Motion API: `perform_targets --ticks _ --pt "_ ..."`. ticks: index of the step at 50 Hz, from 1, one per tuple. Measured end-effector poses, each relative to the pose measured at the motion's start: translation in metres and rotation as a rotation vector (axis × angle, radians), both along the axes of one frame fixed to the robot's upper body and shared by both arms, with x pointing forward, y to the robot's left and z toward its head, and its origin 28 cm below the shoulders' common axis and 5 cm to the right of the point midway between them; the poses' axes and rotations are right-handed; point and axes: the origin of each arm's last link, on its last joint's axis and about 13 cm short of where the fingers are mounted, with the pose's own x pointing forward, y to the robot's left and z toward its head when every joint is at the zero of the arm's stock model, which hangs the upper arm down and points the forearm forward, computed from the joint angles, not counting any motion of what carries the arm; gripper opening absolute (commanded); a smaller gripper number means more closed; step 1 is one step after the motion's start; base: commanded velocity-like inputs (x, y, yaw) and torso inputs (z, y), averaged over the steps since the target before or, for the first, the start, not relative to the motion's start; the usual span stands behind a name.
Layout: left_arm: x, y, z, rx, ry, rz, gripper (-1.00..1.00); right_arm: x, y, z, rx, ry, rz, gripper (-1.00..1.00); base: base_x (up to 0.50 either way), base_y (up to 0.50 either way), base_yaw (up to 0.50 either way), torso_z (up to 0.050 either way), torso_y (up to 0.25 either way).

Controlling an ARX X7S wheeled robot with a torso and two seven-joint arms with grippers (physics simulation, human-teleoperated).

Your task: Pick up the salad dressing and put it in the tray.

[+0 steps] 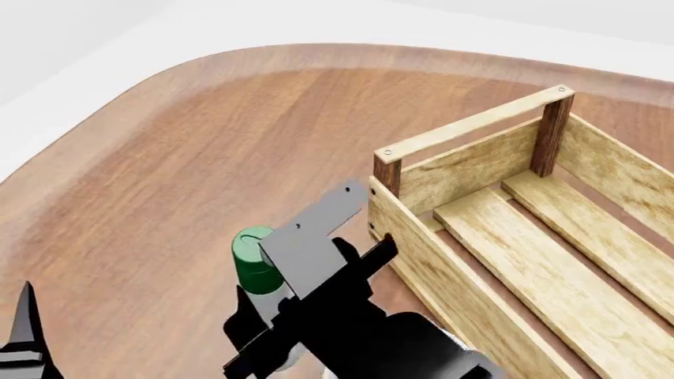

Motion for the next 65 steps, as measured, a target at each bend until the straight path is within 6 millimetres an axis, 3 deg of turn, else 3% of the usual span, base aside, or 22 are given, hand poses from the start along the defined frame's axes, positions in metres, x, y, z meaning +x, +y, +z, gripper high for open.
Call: perform_targets --ticks 30,44,65 --pt "-0.001 -0.003 -0.001 0.010 0.002 -0.013 1.00 0.011 -0.080 0.070 0.032 -0.152 -0.345 -1.00 0.00 0.00 0.00 0.000 0.000" --pt "-0.002 -0.005 -0.001 0.019 0.002 -0.024 1.00 0.014 -0.119 0.083 0.028 -0.201 -0.550 -1.00 0.00 0.00 0.00 0.000 0.001" --pt "-0.003 -0.006 0.000 0.027 0.003 -0.027 1.00 0.011 -0.160 0.089 0.033 -0.232 -0.749 -1.00 0.00 0.00 0.00 0.000 0.000"
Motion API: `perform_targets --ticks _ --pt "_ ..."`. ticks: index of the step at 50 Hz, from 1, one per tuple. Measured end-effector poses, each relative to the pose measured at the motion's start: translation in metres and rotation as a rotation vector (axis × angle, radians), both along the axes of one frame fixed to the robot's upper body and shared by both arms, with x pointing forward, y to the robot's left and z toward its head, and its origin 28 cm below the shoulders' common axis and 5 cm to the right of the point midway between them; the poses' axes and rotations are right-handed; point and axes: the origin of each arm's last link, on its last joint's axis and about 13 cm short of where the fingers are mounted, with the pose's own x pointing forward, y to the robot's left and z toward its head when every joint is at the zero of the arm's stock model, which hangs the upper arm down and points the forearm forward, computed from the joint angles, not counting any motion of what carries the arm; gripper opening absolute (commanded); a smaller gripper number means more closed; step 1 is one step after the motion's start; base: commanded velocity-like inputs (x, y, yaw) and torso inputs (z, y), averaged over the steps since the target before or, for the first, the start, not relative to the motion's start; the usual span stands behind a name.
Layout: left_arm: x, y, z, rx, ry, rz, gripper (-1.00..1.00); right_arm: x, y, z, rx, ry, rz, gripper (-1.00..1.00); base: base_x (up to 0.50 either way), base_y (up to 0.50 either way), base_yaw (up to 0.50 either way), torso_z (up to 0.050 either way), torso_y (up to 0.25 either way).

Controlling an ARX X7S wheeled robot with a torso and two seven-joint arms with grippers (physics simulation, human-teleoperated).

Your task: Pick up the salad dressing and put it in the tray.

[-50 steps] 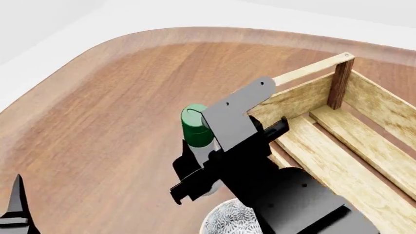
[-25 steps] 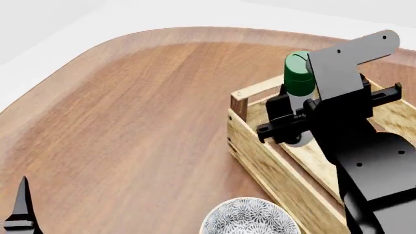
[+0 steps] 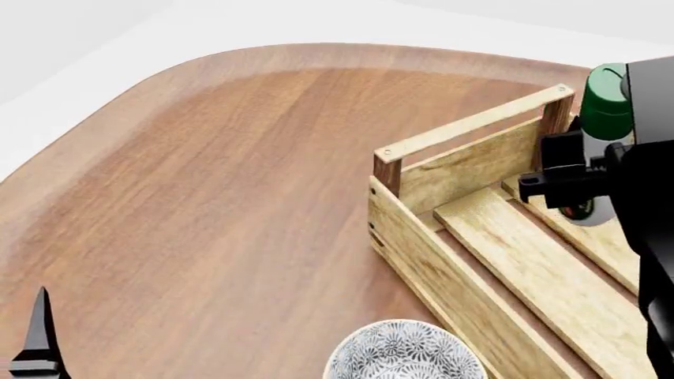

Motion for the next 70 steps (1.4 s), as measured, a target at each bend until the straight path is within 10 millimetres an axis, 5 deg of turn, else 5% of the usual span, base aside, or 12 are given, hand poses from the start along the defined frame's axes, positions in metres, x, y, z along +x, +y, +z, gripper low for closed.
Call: perform_targets --ticks 26,70 --pt "-0.001 -0.002 -0.002 0.013 -0.001 -0.010 1.00 0.026 -0.034 -0.028 0.079 -0.003 -0.222 -1.00 0.00 0.00 0.00 0.000 0.001" --pt "-0.004 -0.004 -0.003 0.019 0.002 -0.036 1.00 0.047 -0.051 -0.105 0.123 0.055 -0.310 -1.00 0.00 0.00 0.00 0.000 0.000"
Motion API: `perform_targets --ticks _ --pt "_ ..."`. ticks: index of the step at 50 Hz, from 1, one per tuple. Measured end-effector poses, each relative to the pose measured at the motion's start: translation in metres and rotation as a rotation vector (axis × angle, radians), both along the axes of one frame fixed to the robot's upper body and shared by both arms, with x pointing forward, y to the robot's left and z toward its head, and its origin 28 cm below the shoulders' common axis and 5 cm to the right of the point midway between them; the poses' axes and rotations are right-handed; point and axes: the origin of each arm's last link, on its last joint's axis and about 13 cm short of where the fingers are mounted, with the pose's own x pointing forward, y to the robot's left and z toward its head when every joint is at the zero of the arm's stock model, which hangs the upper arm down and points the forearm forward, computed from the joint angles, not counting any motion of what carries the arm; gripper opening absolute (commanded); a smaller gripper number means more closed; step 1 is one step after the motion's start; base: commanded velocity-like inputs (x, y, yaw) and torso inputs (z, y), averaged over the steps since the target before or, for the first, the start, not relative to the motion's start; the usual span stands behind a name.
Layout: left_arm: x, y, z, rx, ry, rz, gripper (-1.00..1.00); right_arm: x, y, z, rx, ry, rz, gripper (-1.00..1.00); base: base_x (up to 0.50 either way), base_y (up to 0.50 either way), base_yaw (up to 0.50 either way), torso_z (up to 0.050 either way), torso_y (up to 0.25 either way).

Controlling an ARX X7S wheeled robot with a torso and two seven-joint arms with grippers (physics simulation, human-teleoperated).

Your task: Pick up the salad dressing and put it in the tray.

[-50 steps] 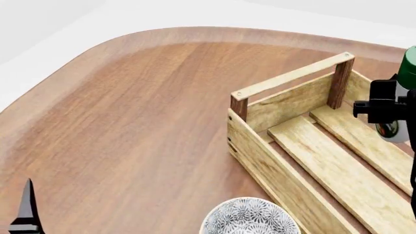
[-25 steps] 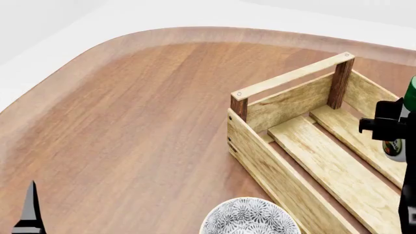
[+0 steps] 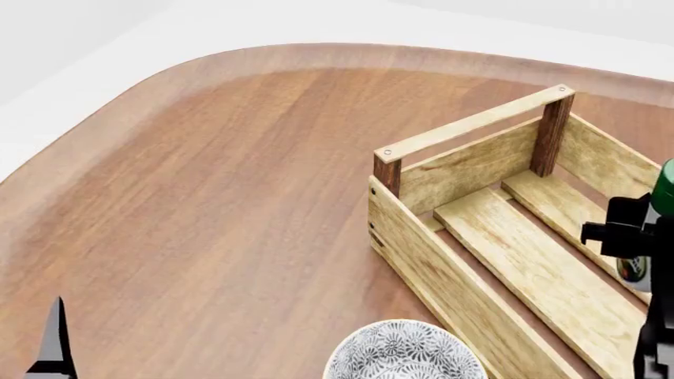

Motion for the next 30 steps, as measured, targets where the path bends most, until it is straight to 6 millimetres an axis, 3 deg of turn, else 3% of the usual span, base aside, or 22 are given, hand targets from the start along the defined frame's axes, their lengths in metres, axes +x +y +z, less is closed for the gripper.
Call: perform_targets --ticks 30 --pt "-0.002 0.000 0.001 0.002 -0.011 0.001 1.00 -0.006 0.003 -0.034 0.039 0.050 -0.012 -1.00 0.00 0.00 0.00 0.000 0.001"
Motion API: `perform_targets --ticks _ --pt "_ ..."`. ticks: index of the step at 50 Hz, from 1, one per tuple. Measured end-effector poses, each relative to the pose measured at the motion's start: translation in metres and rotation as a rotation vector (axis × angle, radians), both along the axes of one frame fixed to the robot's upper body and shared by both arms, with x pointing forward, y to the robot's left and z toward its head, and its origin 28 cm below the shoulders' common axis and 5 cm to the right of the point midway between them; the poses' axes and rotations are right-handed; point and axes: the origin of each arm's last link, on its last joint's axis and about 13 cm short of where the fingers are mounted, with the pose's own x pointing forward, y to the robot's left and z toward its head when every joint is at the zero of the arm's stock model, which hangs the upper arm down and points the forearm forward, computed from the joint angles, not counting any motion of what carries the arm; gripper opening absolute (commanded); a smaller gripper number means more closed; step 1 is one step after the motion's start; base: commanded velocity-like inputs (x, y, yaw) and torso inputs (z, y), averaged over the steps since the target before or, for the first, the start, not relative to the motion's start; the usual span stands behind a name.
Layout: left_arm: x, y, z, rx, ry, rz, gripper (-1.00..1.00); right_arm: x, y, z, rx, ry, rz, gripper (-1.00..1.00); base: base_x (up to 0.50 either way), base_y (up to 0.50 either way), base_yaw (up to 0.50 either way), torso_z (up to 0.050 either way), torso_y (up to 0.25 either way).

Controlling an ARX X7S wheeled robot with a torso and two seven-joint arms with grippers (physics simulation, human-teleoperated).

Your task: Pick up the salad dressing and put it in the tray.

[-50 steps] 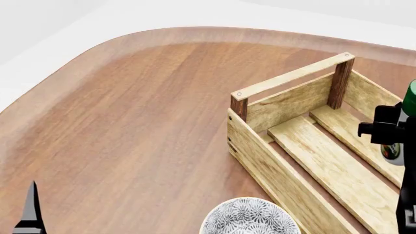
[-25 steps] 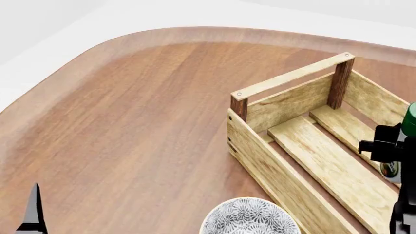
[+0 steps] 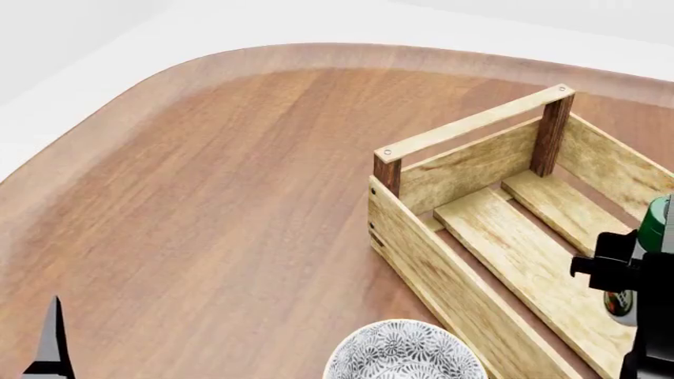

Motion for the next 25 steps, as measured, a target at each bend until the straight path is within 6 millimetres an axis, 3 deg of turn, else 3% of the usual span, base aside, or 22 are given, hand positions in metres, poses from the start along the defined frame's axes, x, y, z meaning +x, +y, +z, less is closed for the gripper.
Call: perform_targets --ticks 25 --pt "-0.001 0.000 0.002 0.001 -0.005 0.004 1.00 -0.004 0.011 -0.017 0.009 0.032 0.013 -1.00 0.00 0.00 0.00 0.000 0.000"
